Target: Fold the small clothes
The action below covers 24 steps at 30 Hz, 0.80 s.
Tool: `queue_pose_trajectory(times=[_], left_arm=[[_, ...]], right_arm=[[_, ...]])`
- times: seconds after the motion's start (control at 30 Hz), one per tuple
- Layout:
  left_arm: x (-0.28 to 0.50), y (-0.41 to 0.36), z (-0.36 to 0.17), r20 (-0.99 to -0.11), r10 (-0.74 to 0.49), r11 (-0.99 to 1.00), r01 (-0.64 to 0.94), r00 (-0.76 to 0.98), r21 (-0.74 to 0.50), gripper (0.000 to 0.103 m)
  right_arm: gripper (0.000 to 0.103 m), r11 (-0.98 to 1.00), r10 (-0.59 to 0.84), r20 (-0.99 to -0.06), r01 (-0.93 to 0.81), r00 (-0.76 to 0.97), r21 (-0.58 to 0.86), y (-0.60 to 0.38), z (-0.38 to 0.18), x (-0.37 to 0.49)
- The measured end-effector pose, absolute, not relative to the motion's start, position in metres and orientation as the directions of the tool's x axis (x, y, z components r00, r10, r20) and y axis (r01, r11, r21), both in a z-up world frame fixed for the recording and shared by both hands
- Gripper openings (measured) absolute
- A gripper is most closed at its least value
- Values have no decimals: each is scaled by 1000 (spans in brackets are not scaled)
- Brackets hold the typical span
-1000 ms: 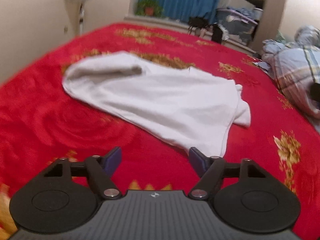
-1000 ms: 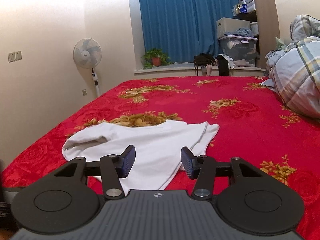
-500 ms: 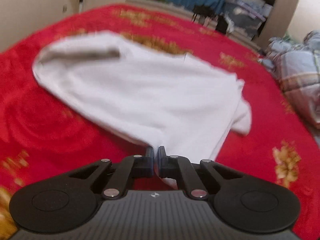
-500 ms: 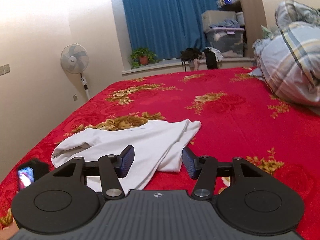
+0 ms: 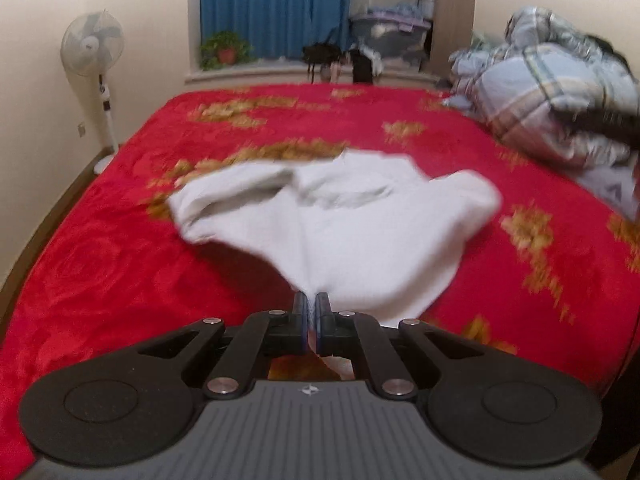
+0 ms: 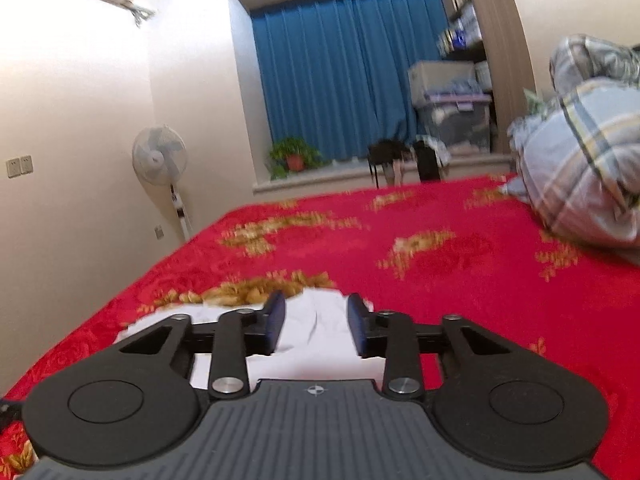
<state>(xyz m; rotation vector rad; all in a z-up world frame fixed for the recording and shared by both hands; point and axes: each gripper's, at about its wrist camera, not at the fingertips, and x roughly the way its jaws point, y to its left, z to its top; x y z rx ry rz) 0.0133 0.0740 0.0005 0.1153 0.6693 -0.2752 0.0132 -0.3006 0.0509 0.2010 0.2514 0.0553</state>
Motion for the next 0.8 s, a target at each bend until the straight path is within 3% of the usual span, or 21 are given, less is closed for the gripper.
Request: queue_pose_trajectory(times=[0.2,0.27,0.3,0.37,0.43,0.57,0.8], left_arm=[[43,125,-36,-763,-216,972,208,609,-110,9],[49,140,-44,-764,-232,972,173,602,-159,27],[54,145,-48,-777,-235,972,139,584,-189,30],[58,151,-50,-787,-239,968,74,569,-240,43],[65,151,-51,-785,-254,958,36,565,-284,54],[79,138,-57,-804,-253,962,56,538,-266,55],[87,147,-74,-832,-231,959,-24,504,-281,53]], right_arm=[[26,981,106,-237,-63,966,182,-306,57,34],[32,981,140,-261,-97,955,171,-313,55,51],[38,979,151,-273,-105,950,176,-318,53,59],[42,976,149,-309,-89,939,200,-329,42,76],[44,969,151,-399,-55,904,240,-339,21,100],[46,945,194,-568,4,800,328,-348,-24,141],[47,933,303,-655,-77,692,351,-331,-64,172]])
